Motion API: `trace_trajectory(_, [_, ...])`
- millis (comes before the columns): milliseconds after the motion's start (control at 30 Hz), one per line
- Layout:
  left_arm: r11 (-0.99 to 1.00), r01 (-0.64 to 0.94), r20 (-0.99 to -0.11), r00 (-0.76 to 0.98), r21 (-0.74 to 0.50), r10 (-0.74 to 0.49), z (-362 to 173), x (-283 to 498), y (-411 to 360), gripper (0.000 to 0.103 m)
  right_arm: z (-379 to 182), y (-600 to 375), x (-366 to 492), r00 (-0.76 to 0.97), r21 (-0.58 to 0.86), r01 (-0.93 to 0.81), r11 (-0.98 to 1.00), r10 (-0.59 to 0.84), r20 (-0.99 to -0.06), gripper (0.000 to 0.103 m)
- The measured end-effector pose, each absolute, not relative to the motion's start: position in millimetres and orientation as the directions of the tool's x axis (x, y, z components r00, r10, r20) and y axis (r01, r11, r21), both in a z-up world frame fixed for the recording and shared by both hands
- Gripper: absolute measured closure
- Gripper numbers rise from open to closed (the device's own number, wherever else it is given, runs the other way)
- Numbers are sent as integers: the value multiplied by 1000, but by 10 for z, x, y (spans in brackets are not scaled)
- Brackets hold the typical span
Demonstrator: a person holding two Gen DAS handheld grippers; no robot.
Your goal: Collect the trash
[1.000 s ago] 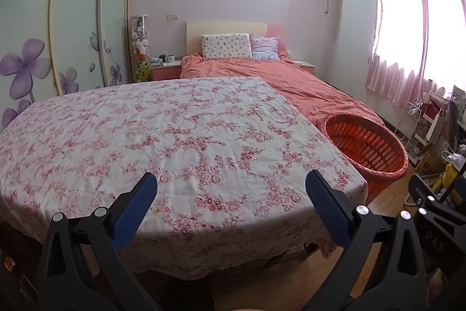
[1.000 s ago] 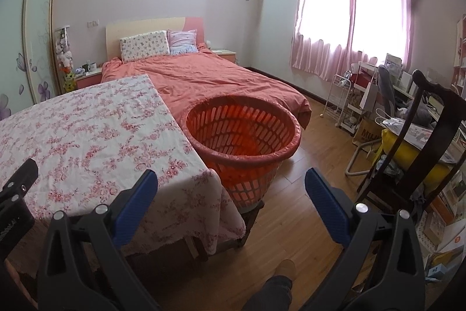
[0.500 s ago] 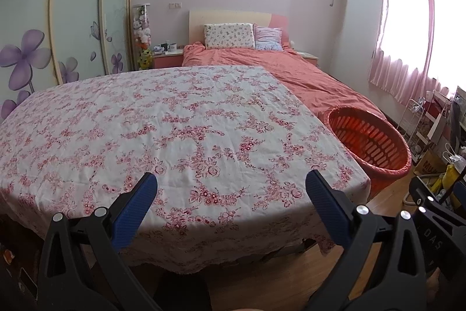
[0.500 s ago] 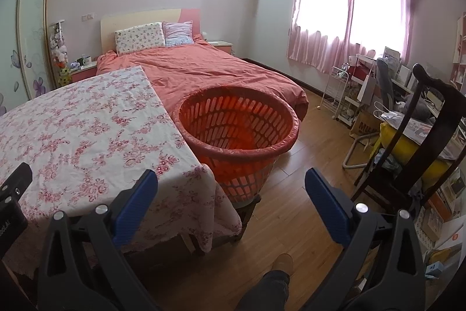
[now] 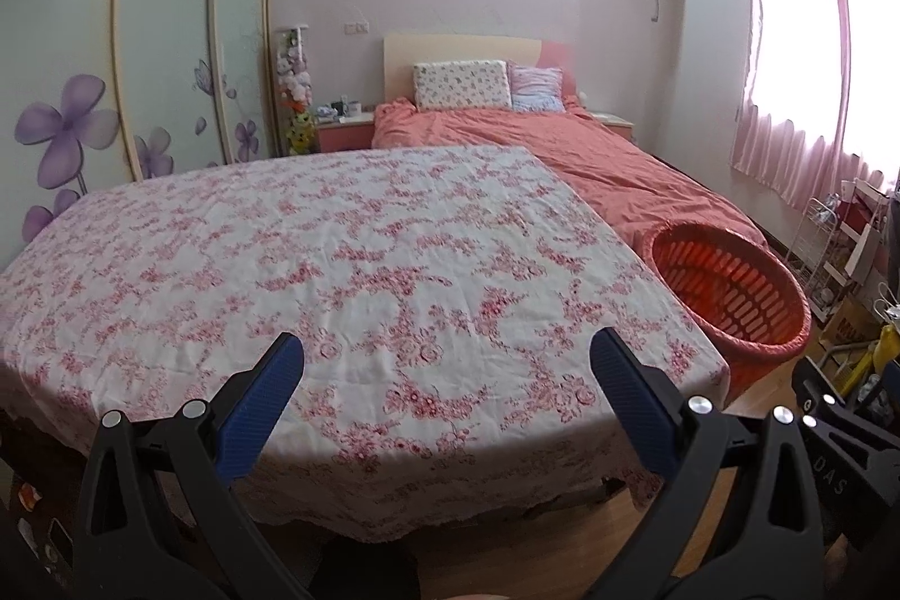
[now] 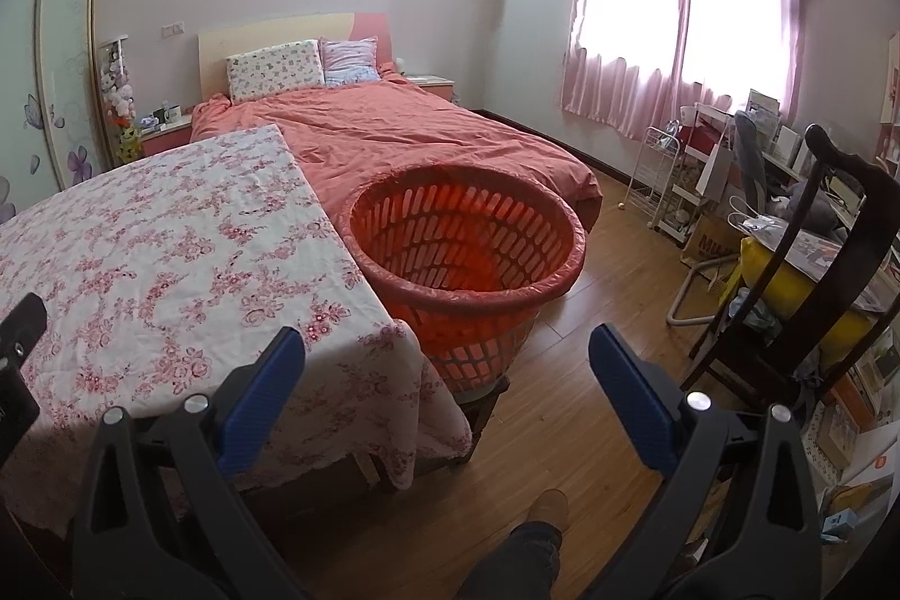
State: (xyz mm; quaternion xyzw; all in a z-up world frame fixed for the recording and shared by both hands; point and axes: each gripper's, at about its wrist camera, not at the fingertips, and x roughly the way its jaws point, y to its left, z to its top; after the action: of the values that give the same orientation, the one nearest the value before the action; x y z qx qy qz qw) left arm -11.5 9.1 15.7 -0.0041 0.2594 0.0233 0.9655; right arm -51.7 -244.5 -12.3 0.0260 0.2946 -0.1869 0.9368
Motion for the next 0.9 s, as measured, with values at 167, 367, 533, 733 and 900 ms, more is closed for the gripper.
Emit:
trace_trajectory(167, [997, -72, -484, 872, 15, 70, 202, -132, 104, 3, -117, -2434, -523, 759, -59, 363, 930, -332, -560, 4])
trace_trajectory(367, [997, -71, -491, 868, 15, 70, 200, -105, 103, 3, -114, -2432, -524, 760, -59, 364, 930, -332, -559, 4])
trace_trajectory(533, [997, -71, -502, 862, 14, 68, 171, -91, 108, 3, -91, -2429, -513, 762, -58, 365, 929, -334, -555, 4])
trace_trajectory(733, [998, -68, -514, 855, 15, 66, 146, -77, 100, 3, -64, -2437, -514, 765, -55, 367, 928, -335, -550, 4])
trace_trajectory(900, [998, -68, -517, 853, 12, 64, 141, -68, 104, 3, -40, -2450, -504, 768, -54, 370, 928, -338, -544, 4])
